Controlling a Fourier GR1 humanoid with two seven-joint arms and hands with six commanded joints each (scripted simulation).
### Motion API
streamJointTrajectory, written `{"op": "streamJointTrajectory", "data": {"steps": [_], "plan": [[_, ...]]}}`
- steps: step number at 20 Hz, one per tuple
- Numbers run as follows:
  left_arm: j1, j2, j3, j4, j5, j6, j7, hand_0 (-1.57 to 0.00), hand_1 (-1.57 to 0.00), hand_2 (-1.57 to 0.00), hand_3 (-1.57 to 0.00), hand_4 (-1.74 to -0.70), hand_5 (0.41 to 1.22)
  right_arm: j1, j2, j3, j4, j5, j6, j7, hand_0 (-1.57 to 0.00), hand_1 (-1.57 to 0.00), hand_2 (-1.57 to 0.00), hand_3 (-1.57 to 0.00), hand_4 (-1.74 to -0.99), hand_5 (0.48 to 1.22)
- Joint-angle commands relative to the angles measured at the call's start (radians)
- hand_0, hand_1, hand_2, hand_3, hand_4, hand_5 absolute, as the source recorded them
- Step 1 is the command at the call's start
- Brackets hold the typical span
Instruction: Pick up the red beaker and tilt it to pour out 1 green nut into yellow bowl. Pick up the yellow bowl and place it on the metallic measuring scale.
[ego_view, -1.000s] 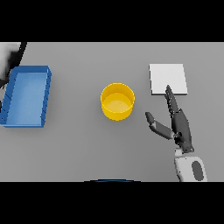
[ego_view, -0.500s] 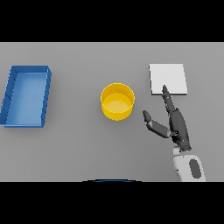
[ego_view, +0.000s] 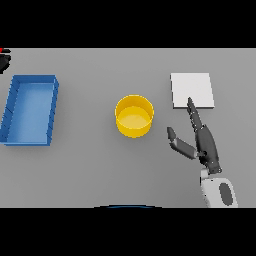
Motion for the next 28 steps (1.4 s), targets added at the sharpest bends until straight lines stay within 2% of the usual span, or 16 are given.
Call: {"op": "streamJointTrajectory", "data": {"steps": [1, 3, 5, 7, 8, 9, 10, 11, 13, 16, 19, 22, 24, 25, 26, 28], "plan": [[0.05, -0.009, 0.001, -0.065, 0.016, 0.01, 0.034, -1.57, -1.57, -1.57, -1.57, -1.74, 1.221, -0.003, -0.002, 0.0, -0.004, 0.006, -0.005, 0.01, 0.0, 0.0, 0.0, 0.0, -1.166, 0.676], [0.139, -0.019, -0.002, -0.185, 0.044, 0.017, 0.074, -1.57, -1.57, -1.57, -1.57, -1.74, 1.151, 0.003, 0.001, 0.004, 0.006, 0.007, 0.0, 0.009, 0.0, 0.0, 0.0, 0.0, -1.174, 0.676], [0.211, -0.037, -0.013, -0.294, 0.059, 0.038, 0.147, -1.57, -1.57, -1.57, -1.57, -1.74, 1.05, 0.013, -0.003, 0.004, 0.007, 0.004, 0.006, -0.011, 0.0, 0.0, 0.0, 0.0, -1.167, 0.675], [0.266, -0.044, -0.017, -0.365, 0.069, 0.049, 0.195, -1.57, -1.57, -1.57, -1.57, -1.74, 0.925, 0.0, -0.002, -0.002, 0.007, -0.002, 0.003, 0.016, 0.0, 0.0, 0.0, 0.0, -1.157, 0.671], [0.28, -0.037, -0.012, -0.395, 0.08, 0.035, 0.232, -1.57, -1.57, -1.57, -1.57, -1.66, 0.868, 0.001, 0.0, -0.003, 0.004, -0.007, 0.005, 0.017, 0.0, 0.0, 0.0, 0.0, -1.155, 0.669], [0.291, -0.026, -0.015, -0.432, 0.084, 0.015, 0.259, -1.57, -1.57, -1.53, -1.53, -1.52, 0.818, 0.003, 0.006, 0.005, -0.005, -0.006, 0.006, 0.011, 0.0, 0.0, 0.0, 0.0, -1.155, 0.67], [0.308, -0.018, -0.028, -0.469, 0.101, -0.038, 0.23, -1.47, -1.34, -1.28, -1.32, -1.37, 0.774, 0.001, -0.003, -0.004, -0.013, -0.012, 0.007, 0.026, 0.0, 0.0, 0.0, 0.0, -1.153, 0.67], [0.316, -0.012, -0.024, -0.482, 0.129, -0.083, 0.22, -1.17, -1.07, -1.02, -1.05, -1.23, 0.737, 0.0, 0.006, 0.005, -0.009, -0.005, 0.004, 0.032, 0.0, 0.0, 0.0, 0.0, -1.151, 0.67], [0.359, -0.012, -0.01, -0.549, 0.206, -0.158, 0.218, -0.75, -0.69, -0.65, -0.67, -1.05, 0.683, 0.003, 0.001, 0.001, 0.008, -0.002, 0.003, 0.011, 0.0, 0.0, 0.0, 0.0, -1.15, 0.671], [0.36, 0.024, -0.046, -0.556, 0.177, -0.215, 0.268, -0.38, -0.35, -0.33, -0.34, -0.88, 0.644, 0.001, 0.005, 0.001, 0.009, -0.004, 0.001, 0.008, 0.0, 0.0, 0.0, 0.0, -1.155, 0.669], [0.358, 0.026, -0.086, -0.535, 0.123, -0.211, 0.28, -0.2, -0.18, -0.17, -0.18, -0.81, 0.627, 0.0, -0.004, 0.001, 0.01, 0.017, -0.011, 0.006, 0.0, 0.0, 0.0, 0.0, -1.157, 0.665], [0.348, 0.024, -0.083, -0.521, 0.108, -0.184, 0.238, -0.1, -0.09, -0.09, -0.09, -0.78, 0.631, -0.002, 0.005, 0.01, 0.01, 0.036, -0.023, 0.012, 0.0, 0.0, 0.0, 0.0, -1.154, 0.657], [0.34, 0.016, -0.076, -0.522, 0.113, -0.169, 0.211, -0.06, -0.06, -0.06, -0.06, -0.78, 0.633, -0.002, -0.001, 0.026, -0.009, 0.084, -0.042, 0.074, 0.0, 0.0, 0.0, 0.0, -1.131, 0.631], [0.342, 0.011, -0.071, -0.529, 0.12, -0.164, 0.191, -0.05, -0.05, -0.04, -0.05, -0.78, 0.635, -0.016, -0.018, 0.032, -0.011, 0.093, -0.026, 0.086, 0.0, 0.0, 0.0, 0.0, -1.115, 0.638], [0.339, 0.002, -0.064, -0.535, 0.133, -0.16, 0.181, -0.04, -0.04, -0.03, -0.04, -0.78, 0.644, -0.044, -0.043, 0.039, -0.007, 0.097, 0.002, 0.072, 0.0, 0.0, 0.0, 0.0, -1.087, 0.649], [0.353, -0.008, -0.059, -0.557, 0.149, -0.156, 0.173, -0.03, -0.02, -0.02, -0.02, -0.79, 0.657, -0.095, -0.102, 0.069, 0.016, 0.134, 0.064, 0.079, 0.0, 0.0, 0.0, 0.0, -1.088, 0.665]]}}
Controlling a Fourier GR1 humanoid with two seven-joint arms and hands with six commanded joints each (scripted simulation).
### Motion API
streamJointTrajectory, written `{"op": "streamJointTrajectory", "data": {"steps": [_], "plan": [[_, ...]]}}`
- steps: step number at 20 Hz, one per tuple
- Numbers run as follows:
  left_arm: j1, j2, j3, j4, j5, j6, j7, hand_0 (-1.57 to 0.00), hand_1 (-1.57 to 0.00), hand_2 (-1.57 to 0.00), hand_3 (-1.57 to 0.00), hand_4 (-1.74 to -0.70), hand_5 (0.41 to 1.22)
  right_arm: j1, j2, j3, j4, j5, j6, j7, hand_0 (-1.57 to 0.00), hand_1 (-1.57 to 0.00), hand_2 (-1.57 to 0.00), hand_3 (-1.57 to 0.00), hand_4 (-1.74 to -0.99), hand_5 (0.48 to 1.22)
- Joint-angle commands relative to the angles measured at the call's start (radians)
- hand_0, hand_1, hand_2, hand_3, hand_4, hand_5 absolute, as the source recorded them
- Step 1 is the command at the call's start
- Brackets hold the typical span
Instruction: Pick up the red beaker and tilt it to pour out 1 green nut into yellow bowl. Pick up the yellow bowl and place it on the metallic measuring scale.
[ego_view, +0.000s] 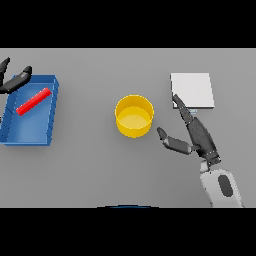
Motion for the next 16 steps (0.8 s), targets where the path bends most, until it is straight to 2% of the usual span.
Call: {"op": "streamJointTrajectory", "data": {"steps": [1, 3, 7, 8, 14, 16], "plan": [[0.015, -0.006, -0.001, -0.01, 0.002, 0.006, -0.015, -0.02, -0.02, -0.02, -0.02, -0.8, 0.661, -0.019, -0.037, 0.022, -0.004, 0.044, 0.02, 0.012, 0.0, 0.0, 0.0, 0.0, -1.103, 0.662], [0.021, -0.008, 0.001, -0.033, 0.011, 0.004, 0.0, -0.01, -0.01, -0.01, -0.01, -0.8, 0.673, -0.091, -0.095, 0.063, 0.035, 0.135, 0.049, 0.041, 0.0, 0.0, 0.0, 0.0, -1.128, 0.637], [0.026, -0.02, -0.003, -0.035, 0.014, 0.005, 0.02, 0.0, 0.0, 0.0, 0.0, -0.81, 0.688, -0.24, -0.181, 0.166, 0.1, 0.285, 0.124, 0.012, 0.0, 0.0, 0.0, 0.0, -1.15, 0.63], [0.028, -0.017, -0.002, -0.029, 0.011, 0.003, 0.016, 0.0, 0.0, 0.0, 0.0, -0.81, 0.688, -0.265, -0.194, 0.194, 0.109, 0.31, 0.144, -0.012, 0.0, 0.0, 0.0, 0.0, -1.152, 0.632], [0.034, -0.009, 0.001, -0.041, 0.016, -0.007, 0.005, 0.0, 0.0, 0.0, 0.0, -0.81, 0.692, -0.432, -0.227, 0.321, 0.251, 0.43, 0.23, -0.088, 0.0, 0.0, 0.0, 0.0, -1.156, 0.642], [0.03, -0.003, 0.007, -0.032, 0.023, -0.018, 0.015, 0.0, 0.0, 0.0, 0.0, -0.81, 0.695, -0.482, -0.217, 0.348, 0.31, 0.449, 0.24, -0.118, 0.0, 0.0, 0.0, 0.0, -1.154, 0.639]]}}
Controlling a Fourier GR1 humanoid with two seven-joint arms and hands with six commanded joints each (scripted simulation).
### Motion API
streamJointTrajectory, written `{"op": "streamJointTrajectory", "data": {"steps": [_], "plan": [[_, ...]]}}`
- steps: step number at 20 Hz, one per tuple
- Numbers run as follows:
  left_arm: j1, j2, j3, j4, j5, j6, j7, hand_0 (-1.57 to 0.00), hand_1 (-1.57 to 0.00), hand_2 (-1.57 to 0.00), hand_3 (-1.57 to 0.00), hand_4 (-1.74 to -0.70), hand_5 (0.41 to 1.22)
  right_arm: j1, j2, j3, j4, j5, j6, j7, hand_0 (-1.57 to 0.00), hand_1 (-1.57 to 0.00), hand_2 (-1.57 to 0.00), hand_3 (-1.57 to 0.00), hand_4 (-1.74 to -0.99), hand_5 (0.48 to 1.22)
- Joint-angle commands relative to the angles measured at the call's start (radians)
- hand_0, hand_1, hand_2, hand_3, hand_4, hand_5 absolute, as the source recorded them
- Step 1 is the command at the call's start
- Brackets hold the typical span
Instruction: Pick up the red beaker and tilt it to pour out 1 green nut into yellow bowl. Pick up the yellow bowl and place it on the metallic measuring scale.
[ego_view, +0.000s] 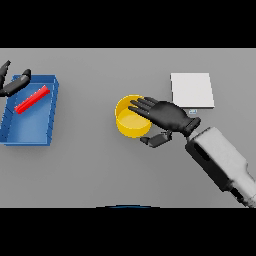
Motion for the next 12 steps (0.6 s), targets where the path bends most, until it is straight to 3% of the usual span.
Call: {"op": "streamJointTrajectory", "data": {"steps": [1, 5, 12], "plan": [[0.008, 0.0, 0.003, -0.002, 0.003, 0.002, -0.011, 0.0, 0.0, 0.0, 0.0, -0.81, 0.695, -0.021, 0.001, 0.012, 0.029, 0.008, 0.005, -0.021, 0.0, 0.0, 0.0, 0.0, -1.156, 0.642], [0.006, 0.009, 0.005, -0.004, 0.003, -0.007, -0.003, 0.0, 0.0, 0.0, 0.0, -0.81, 0.696, -0.095, 0.022, 0.065, 0.112, 0.029, 0.07, -0.048, 0.0, 0.0, 0.0, 0.0, -1.161, 0.658], [-0.008, 0.011, 0.004, 0.023, -0.005, -0.012, -0.027, 0.0, 0.0, 0.0, 0.0, -0.8, 0.703, -0.181, 0.062, 0.132, 0.231, 0.069, 0.145, -0.034, 0.0, 0.0, 0.0, 0.0, -1.181, 0.674]]}}
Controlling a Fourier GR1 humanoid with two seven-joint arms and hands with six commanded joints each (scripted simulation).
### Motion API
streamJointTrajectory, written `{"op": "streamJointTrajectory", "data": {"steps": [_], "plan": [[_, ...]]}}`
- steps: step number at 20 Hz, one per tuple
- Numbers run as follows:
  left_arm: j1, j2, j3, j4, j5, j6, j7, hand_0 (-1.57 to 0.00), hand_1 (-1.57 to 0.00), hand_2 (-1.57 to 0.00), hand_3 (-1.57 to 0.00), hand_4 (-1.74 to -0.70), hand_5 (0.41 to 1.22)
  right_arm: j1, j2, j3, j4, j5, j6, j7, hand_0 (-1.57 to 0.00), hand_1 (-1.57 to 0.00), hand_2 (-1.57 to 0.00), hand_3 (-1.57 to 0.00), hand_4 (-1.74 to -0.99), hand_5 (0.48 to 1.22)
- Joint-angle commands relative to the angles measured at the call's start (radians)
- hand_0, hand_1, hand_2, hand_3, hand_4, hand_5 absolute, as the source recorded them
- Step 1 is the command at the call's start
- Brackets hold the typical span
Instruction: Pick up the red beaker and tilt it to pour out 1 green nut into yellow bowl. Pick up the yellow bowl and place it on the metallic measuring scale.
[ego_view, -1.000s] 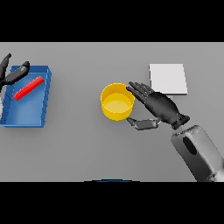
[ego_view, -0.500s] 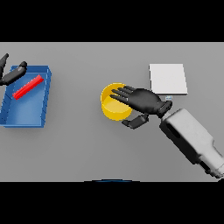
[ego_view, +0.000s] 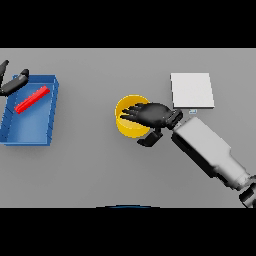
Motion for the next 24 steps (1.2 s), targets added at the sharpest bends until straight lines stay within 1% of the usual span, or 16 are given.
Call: {"op": "streamJointTrajectory", "data": {"steps": [1, 2, 4, 6, 7, 8, 9, 10, 11, 13, 14, 17, 19, 21, 23, 24], "plan": [[0.008, -0.006, -0.004, 0.001, -0.005, 0.007, -0.008, 0.0, 0.0, 0.0, 0.0, -0.8, 0.703, -0.001, 0.001, 0.007, 0.019, 0.005, -0.005, -0.012, 0.0, 0.0, 0.0, 0.0, -1.184, 0.676], [0.003, -0.002, -0.005, 0.011, -0.013, 0.009, -0.014, 0.0, 0.0, 0.0, 0.0, -0.8, 0.704, -0.014, 0.018, 0.008, 0.042, 0.006, -0.004, -0.001, 0.0, 0.0, 0.0, -0.01, -1.186, 0.684], [0.009, 0.002, -0.006, -0.007, -0.009, 0.004, -0.005, 0.0, 0.0, 0.0, 0.0, -0.79, 0.711, -0.013, 0.023, 0.011, 0.047, 0.006, 0.002, 0.003, 0.0, 0.0, 0.0, -0.02, -1.195, 0.708], [0.004, 0.001, -0.006, -0.006, -0.011, 0.007, 0.004, 0.0, 0.0, 0.0, 0.0, -0.79, 0.714, -0.026, 0.039, 0.008, 0.076, 0.011, -0.002, 0.031, 0.0, -0.01, -0.04, -0.08, -1.234, 0.77], [0.004, -0.002, -0.006, -0.007, -0.008, 0.007, 0.003, 0.0, 0.0, 0.0, 0.0, -0.79, 0.712, -0.032, 0.036, 0.011, 0.077, 0.014, -0.009, 0.017, -0.05, -0.06, -0.09, -0.13, -1.261, 0.809], [-0.001, -0.003, -0.009, -0.004, -0.012, 0.007, 0.006, 0.0, 0.0, 0.0, 0.0, -0.79, 0.711, -0.024, 0.026, 0.013, 0.068, 0.012, -0.01, -0.006, -0.19, -0.18, -0.19, -0.21, -1.309, 0.891], [-0.002, 0.0, -0.007, -0.001, -0.012, 0.007, -0.002, 0.0, 0.0, 0.0, 0.0, -0.79, 0.71, -0.016, 0.029, 0.018, 0.062, 0.015, -0.02, -0.007, -0.45, -0.41, -0.35, -0.32, -1.363, 0.957], [0.002, 0.0, -0.007, 0.002, -0.011, 0.005, -0.009, 0.0, 0.0, 0.0, 0.0, -0.79, 0.71, -0.012, 0.026, 0.017, 0.055, 0.01, -0.017, -0.016, -0.68, -0.64, -0.59, -0.57, -1.435, 1.01], [0.01, -0.005, -0.008, -0.004, -0.01, 0.008, -0.015, 0.0, 0.0, 0.0, 0.0, -0.79, 0.71, -0.012, 0.026, 0.017, 0.047, 0.004, -0.008, -0.019, -0.86, -0.83, -0.79, -0.68, -1.492, 1.052], [0.013, -0.003, -0.008, -0.005, -0.01, 0.006, -0.011, 0.0, 0.0, 0.0, 0.0, -0.79, 0.707, -0.028, 0.024, 0.019, 0.057, 0.005, 0.003, -0.033, -1.11, -1.09, -1.07, -0.88, -1.578, 1.113], [0.015, 0.0, -0.009, -0.009, -0.011, 0.004, -0.014, 0.0, 0.0, 0.0, 0.0, -0.79, 0.709, -0.022, 0.024, 0.019, 0.054, 0.0, -0.003, -0.028, -1.21, -1.19, -1.13, -0.97, -1.611, 1.135], [0.012, 0.002, -0.01, -0.003, -0.016, 0.006, -0.019, 0.0, 0.0, 0.0, 0.0, -0.78, 0.71, -0.032, 0.014, 0.009, 0.046, -0.021, 0.042, -0.011, -1.38, -1.38, -1.29, -1.11, -1.674, 1.177], [0.011, -0.002, -0.008, -0.012, -0.007, 0.004, -0.013, 0.0, 0.0, 0.0, 0.0, -0.78, 0.712, -0.03, 0.006, 0.01, 0.034, -0.027, 0.047, -0.011, -1.45, -1.45, -1.33, -1.17, -1.698, 1.193], [0.01, 0.004, -0.006, -0.007, -0.009, 0.003, -0.012, 0.0, 0.0, 0.0, 0.0, -0.79, 0.704, -0.022, -0.005, 0.009, 0.014, -0.034, 0.043, -0.019, -1.49, -1.49, -1.36, -1.2, -1.714, 1.203], [0.01, 0.006, -0.011, -0.01, -0.014, 0.001, -0.012, 0.0, 0.0, 0.0, 0.0, -0.78, 0.704, -0.025, -0.012, 0.001, -0.011, -0.042, 0.06, 0.007, -1.52, -1.52, -1.41, -1.18, -1.724, 1.209], [0.012, -0.002, -0.014, -0.011, -0.014, 0.003, -0.011, 0.0, 0.0, 0.0, 0.0, -0.77, 0.706, -0.035, -0.021, -0.005, -0.021, -0.048, 0.075, 0.002, -1.53, -1.53, -1.44, -1.17, -1.727, 1.212]]}}
